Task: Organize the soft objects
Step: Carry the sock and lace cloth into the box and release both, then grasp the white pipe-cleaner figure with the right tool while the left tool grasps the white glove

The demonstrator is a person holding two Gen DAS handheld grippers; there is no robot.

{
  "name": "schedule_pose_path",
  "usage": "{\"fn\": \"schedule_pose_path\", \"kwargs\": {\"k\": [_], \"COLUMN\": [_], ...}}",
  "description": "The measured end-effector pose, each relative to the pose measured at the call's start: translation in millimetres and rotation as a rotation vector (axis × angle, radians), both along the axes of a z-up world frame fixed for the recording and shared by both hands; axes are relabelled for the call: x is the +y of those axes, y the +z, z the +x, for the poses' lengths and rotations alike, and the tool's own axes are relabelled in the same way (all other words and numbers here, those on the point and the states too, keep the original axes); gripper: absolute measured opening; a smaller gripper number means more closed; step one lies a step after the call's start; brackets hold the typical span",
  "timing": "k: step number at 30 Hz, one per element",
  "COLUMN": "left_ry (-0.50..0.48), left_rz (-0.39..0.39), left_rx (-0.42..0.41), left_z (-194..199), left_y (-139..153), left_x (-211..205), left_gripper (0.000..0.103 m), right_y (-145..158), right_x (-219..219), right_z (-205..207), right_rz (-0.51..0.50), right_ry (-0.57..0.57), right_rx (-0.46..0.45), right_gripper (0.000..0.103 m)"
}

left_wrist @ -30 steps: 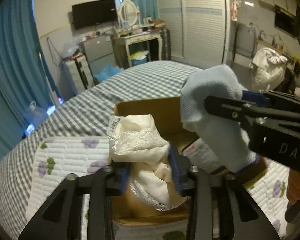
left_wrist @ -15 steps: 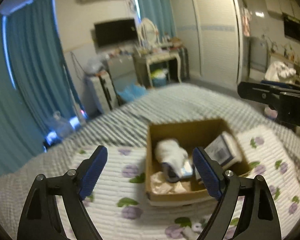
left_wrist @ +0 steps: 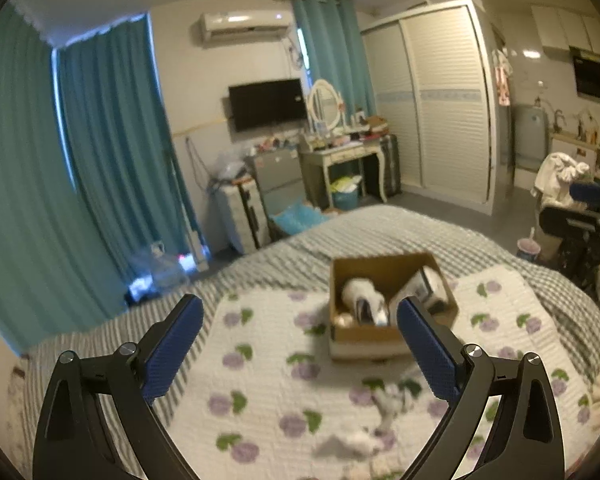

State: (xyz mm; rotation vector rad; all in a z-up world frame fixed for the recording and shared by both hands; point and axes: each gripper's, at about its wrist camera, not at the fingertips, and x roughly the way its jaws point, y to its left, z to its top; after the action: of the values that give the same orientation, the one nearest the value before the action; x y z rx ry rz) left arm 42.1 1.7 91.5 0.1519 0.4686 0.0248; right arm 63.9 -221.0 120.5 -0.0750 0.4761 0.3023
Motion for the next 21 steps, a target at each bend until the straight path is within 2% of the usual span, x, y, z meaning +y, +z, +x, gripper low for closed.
{"fn": "schedule_pose_path", "kwargs": {"k": [5,9,15,21], "left_ry": [0.041,0.050,0.025,0.021], "left_rz": [0.023,-0.017,-0.045,-0.086], "left_rx": [0.055,0.150,0.308,0.392], "left_z": [-6.3,7.2,29.3,51.7], "left_y": [-48.8,-104.9,-192.6,-238.2], "left_x": [1.0,4.2,-2.7,-4.6], "left_gripper": [0.099,0.099,0.099,0.097], "right_y": [-64.7,-120.5,-193.9,-246.2], "right_x": [1.0,6.7,17.8,36.9], "right_z": [-15.3,-11.1,28.5,72.3], "right_rz": [0.034,0.005,0.004,-0.046], "right_ry": [0.035,0.015,0.032,0.029], "right_rx": [0.118,0.145,0.272,0.327], "right_gripper": [0.103,0.103,0.103,0.103]}}
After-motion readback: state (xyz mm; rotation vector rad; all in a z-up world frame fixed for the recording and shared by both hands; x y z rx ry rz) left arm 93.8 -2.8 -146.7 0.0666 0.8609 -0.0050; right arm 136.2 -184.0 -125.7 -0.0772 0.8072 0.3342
